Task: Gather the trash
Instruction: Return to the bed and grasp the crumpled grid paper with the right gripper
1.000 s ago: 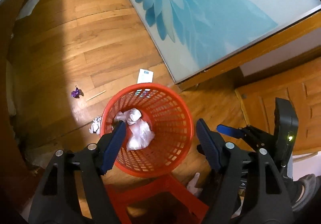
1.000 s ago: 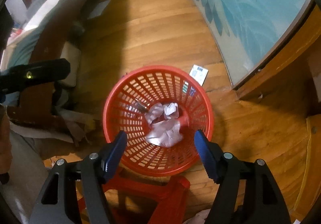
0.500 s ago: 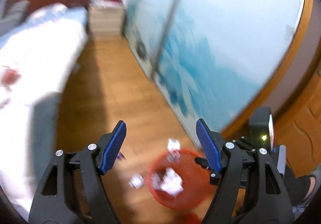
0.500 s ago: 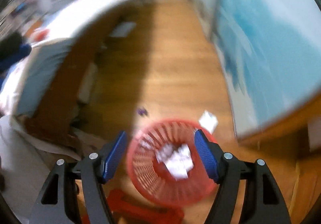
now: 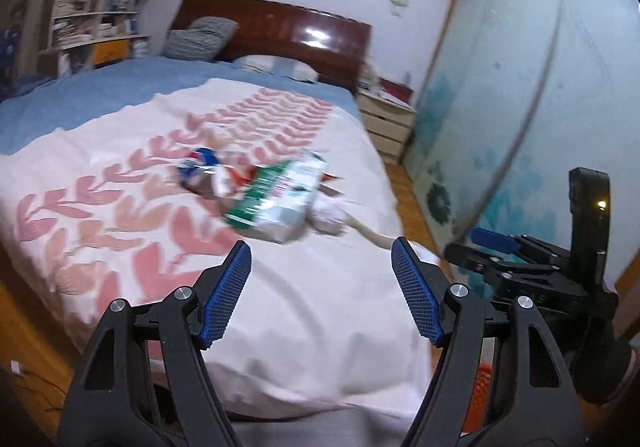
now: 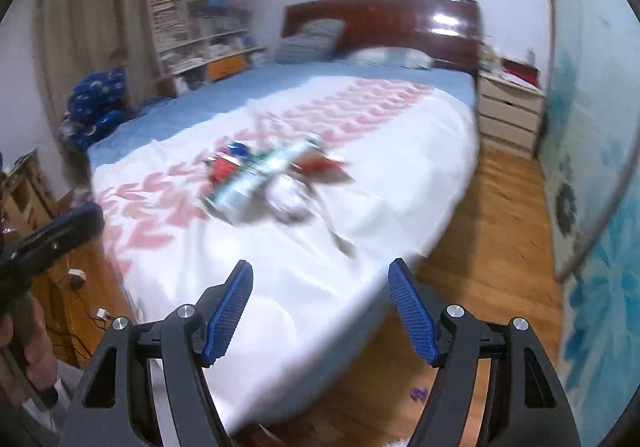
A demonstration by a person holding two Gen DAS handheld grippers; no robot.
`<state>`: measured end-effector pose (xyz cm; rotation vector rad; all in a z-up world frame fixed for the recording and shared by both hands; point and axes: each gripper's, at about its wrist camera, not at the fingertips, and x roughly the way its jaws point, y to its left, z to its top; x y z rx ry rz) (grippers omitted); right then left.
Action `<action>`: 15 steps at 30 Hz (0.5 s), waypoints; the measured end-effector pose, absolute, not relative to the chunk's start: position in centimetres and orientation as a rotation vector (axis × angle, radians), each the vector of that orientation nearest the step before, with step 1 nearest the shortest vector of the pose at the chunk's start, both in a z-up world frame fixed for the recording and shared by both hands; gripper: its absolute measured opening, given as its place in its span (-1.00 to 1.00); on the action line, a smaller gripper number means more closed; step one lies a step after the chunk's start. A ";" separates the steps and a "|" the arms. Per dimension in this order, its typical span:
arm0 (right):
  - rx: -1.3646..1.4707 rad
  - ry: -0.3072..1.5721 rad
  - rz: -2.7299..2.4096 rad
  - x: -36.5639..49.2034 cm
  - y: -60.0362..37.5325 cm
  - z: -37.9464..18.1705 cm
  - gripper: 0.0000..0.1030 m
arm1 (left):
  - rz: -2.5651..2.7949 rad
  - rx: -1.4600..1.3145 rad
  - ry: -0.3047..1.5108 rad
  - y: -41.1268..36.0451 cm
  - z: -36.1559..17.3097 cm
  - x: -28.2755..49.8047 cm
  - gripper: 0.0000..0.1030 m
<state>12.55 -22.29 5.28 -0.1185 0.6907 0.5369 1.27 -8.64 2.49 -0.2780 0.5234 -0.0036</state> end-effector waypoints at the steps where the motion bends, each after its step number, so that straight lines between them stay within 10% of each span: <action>1: -0.128 0.687 0.543 12.9 -21.1 5.1 0.36 | 0.006 -0.289 0.520 -7.8 2.4 1.3 0.41; 11: -0.308 0.765 0.541 23.0 -11.4 -0.1 0.32 | 0.049 -0.360 0.541 -4.3 0.1 2.9 0.41; 15: -0.303 0.865 0.507 25.6 -10.3 -3.5 -0.18 | 0.046 -0.363 0.563 -4.5 -0.6 3.4 0.41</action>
